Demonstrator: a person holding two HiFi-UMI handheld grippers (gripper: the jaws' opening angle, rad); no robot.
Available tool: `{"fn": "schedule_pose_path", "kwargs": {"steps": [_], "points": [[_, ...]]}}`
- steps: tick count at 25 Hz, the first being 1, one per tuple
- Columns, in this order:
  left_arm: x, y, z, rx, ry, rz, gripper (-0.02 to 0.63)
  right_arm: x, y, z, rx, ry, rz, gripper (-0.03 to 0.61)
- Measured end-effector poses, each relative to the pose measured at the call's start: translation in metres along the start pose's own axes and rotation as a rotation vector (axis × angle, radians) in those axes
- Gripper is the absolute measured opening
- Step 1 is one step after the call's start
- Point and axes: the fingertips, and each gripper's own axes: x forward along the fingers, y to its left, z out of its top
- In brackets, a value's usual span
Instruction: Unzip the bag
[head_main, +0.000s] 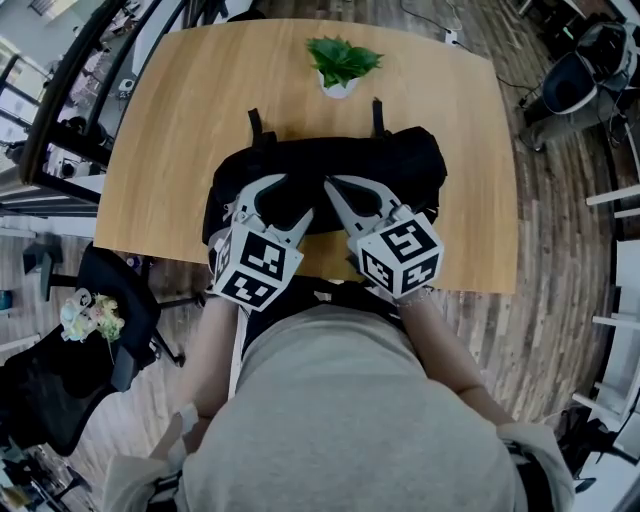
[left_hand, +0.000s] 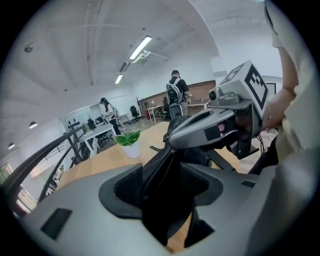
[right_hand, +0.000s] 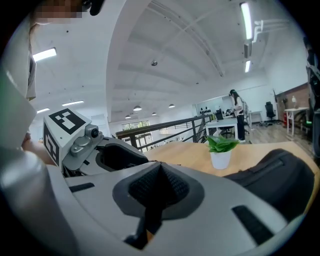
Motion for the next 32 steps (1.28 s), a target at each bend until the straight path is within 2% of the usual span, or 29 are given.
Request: {"fn": "schedule_pose_path", "kwargs": {"steps": [4,7,11,14,17,21,32], "points": [[0.011,-0.012,0.009,0.066,-0.003,-0.036,0.249,0.001,0.0,0.002,0.001,-0.005,0.012,0.009],[0.016,-0.015,0.009,0.089,-0.002,-0.026,0.198,0.0,-0.002,0.003,0.003,-0.009,0.016,0.011],[0.02,-0.014,0.004,0.068,0.011,0.007,0.114,-0.001,-0.004,0.004,0.008,-0.011,0.021,0.011],[0.02,-0.014,0.0,0.037,0.016,0.019,0.086,-0.001,-0.002,0.002,-0.002,-0.004,0.027,0.011],[0.022,-0.012,-0.001,0.04,0.02,0.05,0.062,0.0,-0.003,0.0,-0.015,0.0,0.036,0.011],[0.023,-0.013,-0.001,0.049,0.023,0.082,0.049,-0.002,-0.004,-0.002,-0.019,0.014,0.036,0.011],[0.026,-0.009,-0.013,-0.012,0.033,0.13,0.038,-0.017,-0.038,-0.008,0.027,0.018,-0.03,0.011]]}}
